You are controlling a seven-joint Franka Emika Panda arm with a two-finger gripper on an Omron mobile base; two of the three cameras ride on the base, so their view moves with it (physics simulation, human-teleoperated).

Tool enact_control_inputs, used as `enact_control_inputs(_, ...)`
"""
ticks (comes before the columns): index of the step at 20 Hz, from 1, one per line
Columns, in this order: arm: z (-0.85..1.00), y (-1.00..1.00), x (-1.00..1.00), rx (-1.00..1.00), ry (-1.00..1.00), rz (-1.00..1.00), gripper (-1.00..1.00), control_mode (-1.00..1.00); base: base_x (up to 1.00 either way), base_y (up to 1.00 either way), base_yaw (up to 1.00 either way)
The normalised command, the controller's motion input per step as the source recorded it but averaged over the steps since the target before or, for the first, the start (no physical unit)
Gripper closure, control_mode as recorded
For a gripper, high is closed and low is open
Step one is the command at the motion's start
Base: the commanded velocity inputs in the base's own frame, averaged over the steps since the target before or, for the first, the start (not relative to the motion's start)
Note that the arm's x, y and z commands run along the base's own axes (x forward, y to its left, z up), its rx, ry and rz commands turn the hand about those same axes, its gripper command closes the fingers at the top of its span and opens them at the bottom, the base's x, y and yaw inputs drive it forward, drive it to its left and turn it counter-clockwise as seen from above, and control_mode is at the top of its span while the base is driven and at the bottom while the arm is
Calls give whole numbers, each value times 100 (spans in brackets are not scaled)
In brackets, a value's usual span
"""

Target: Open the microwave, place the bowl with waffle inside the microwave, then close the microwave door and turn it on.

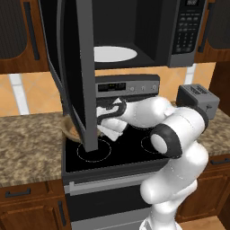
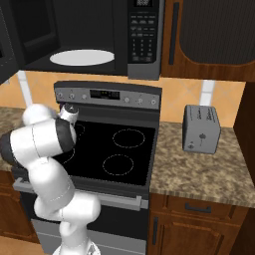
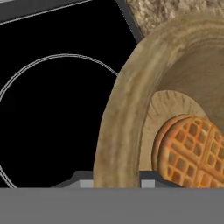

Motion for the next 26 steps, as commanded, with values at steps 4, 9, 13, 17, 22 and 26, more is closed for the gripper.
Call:
enact_control_inputs(4,61,-100,-22,-2,-2,-32,100,-100,0,0,0)
enact_control_inputs(9,77,-99,-27,-8,0,-31,100,-100,0,0,0)
enact_control_inputs(13,99,-86,-45,-3,0,-23,100,-100,0,0,0)
enact_control_inputs(17,97,-79,-64,0,0,-17,100,-100,0,0,0)
enact_control_inputs(22,75,-43,-92,0,3,-9,100,-100,0,0,0)
enact_control_inputs(26,78,-10,-100,0,4,-1,100,-100,0,0,0)
